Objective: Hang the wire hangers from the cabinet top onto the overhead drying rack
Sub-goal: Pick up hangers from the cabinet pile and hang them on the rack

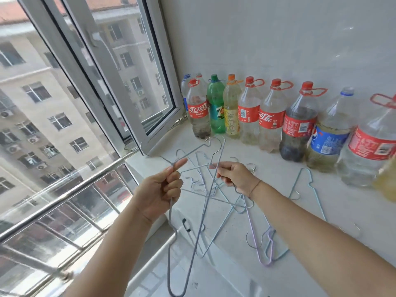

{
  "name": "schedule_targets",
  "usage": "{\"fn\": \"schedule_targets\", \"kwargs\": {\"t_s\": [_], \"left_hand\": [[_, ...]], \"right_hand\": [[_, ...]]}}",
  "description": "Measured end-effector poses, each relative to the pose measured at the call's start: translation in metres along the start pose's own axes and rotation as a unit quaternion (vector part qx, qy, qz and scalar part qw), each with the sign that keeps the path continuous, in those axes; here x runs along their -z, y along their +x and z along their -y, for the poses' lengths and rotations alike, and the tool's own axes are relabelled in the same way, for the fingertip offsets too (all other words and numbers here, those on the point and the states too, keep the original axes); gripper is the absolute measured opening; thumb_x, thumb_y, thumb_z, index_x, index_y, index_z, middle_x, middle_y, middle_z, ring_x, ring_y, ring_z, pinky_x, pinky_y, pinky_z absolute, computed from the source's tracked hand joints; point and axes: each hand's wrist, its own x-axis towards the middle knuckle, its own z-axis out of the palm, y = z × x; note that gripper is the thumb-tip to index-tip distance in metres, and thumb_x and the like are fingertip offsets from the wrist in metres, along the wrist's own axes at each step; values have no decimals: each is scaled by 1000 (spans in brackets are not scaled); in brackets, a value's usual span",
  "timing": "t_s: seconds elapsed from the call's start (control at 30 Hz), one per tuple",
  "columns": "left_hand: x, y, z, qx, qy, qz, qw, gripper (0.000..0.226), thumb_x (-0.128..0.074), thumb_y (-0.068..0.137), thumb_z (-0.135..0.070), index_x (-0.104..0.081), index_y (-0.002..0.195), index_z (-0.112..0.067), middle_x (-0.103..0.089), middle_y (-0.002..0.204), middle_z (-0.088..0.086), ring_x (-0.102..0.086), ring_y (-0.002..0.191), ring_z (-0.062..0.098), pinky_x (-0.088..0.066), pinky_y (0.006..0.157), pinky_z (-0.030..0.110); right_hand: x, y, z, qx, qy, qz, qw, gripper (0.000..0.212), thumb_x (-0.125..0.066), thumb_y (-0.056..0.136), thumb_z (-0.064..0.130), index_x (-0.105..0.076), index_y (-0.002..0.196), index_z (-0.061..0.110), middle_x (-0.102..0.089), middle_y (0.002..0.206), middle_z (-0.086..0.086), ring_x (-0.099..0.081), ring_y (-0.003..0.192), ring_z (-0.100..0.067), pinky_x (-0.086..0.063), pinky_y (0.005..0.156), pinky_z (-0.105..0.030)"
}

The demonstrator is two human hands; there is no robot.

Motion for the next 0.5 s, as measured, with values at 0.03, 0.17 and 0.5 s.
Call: {"fn": "schedule_targets", "kwargs": {"t_s": [0.03,0.17,0.5], "left_hand": [[-3,-11,6,-8,0,-5,1000,74,-88,44,0,-61,113,-3,-23,59,-7,-15,49,5,-20,32,14],[-16,-61,21,-58,23,-57,996,42,-63,75,-9,-57,117,-5,-30,55,-5,-22,40,4,-16,34,12],[-1,-231,11,-173,35,-134,975,43,-50,80,-9,-55,122,-3,-34,56,-4,-30,39,3,-17,33,11]], "right_hand": [[-5,-12,2,-2,-13,20,1000,21,-49,92,2,-66,103,8,-51,70,-5,-35,44,-3,-21,40,-12],[-29,-49,6,-22,-97,52,994,20,-52,91,3,-69,95,13,-53,67,-2,-37,44,-2,-24,41,-12],[-175,-100,20,-48,-209,146,966,20,-53,90,3,-68,102,6,-55,66,-2,-35,50,-9,-26,43,-17]]}}
